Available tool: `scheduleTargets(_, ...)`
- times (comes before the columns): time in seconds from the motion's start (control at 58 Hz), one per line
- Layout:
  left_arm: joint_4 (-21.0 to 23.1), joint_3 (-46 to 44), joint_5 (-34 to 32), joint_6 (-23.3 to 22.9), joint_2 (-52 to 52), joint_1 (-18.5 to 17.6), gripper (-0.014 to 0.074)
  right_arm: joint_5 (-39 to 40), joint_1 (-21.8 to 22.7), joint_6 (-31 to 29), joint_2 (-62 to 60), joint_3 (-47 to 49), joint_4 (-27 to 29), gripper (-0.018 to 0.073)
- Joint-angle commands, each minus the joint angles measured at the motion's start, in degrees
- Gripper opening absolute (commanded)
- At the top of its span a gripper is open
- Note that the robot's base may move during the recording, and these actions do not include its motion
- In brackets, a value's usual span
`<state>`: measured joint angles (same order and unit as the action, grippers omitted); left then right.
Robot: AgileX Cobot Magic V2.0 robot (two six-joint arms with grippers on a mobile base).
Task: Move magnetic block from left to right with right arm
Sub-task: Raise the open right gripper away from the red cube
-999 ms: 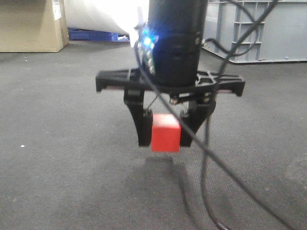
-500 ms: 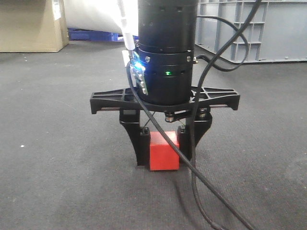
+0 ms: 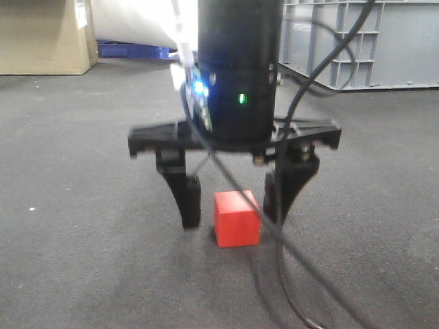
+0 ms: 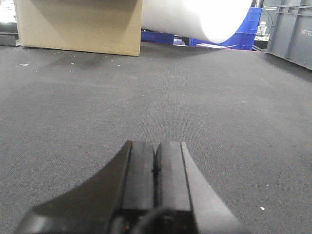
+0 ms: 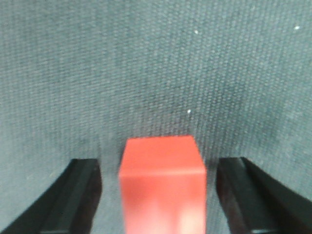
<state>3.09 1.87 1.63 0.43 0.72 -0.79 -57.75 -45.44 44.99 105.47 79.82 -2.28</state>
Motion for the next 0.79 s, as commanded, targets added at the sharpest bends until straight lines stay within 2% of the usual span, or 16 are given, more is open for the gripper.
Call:
scheduleTargets(0.0,0.1,0.5,-4.8,-0.4,0.6,0.0,-0.0126,1.0,0.1,-0.6,-6.5,1.8,-1.7,0.0603)
scheduleTargets(0.172,0.1,0.5,-4.8,-0.4,0.6,0.0,-0.0126,1.2,0.1,-0.7,-13.1,1.4,-6.0,0.0603)
scheduleTargets(0.241,0.1,0.5,-4.8,-0.4,0.6,0.0,-0.0126,2.3,0.5,-2.9,-15.9,0.1,-7.3,0.0582)
scheduleTargets(0.276,0.1,0.5,-4.8,-0.4,0.6,0.0,-0.0126,2.8,0.9,-4.8,-17.3,-1.0,-7.3,0.0557)
scheduleTargets(0.379,0.1,0.5,-4.8,-0.4,0.6,0.0,-0.0126,4.6,2.8,-11.3,-22.1,-5.3,-7.1,0.0397)
scheduleTargets(0.465,0.1,0.5,-4.8,-0.4,0.6,0.0,-0.0126,7.5,5.7,-14.4,-26.3,-10.5,-6.2,0.0239)
scheduleTargets(0.569,0.1,0.5,-4.8,-0.4,0.6,0.0,-0.0126,13.7,11.5,-16.8,-31.7,-17.6,-4.4,0.0057)
scheduleTargets(0.637,0.1,0.5,-4.8,-0.4,0.6,0.0,-0.0126,18.2,15.4,-20.4,-35.5,-22.4,-3.1,0.0055)
scheduleTargets(0.775,0.1,0.5,-4.8,-0.4,0.6,0.0,-0.0126,26.6,24.5,-33.3,-43.5,-32.9,-1.4,0.0057)
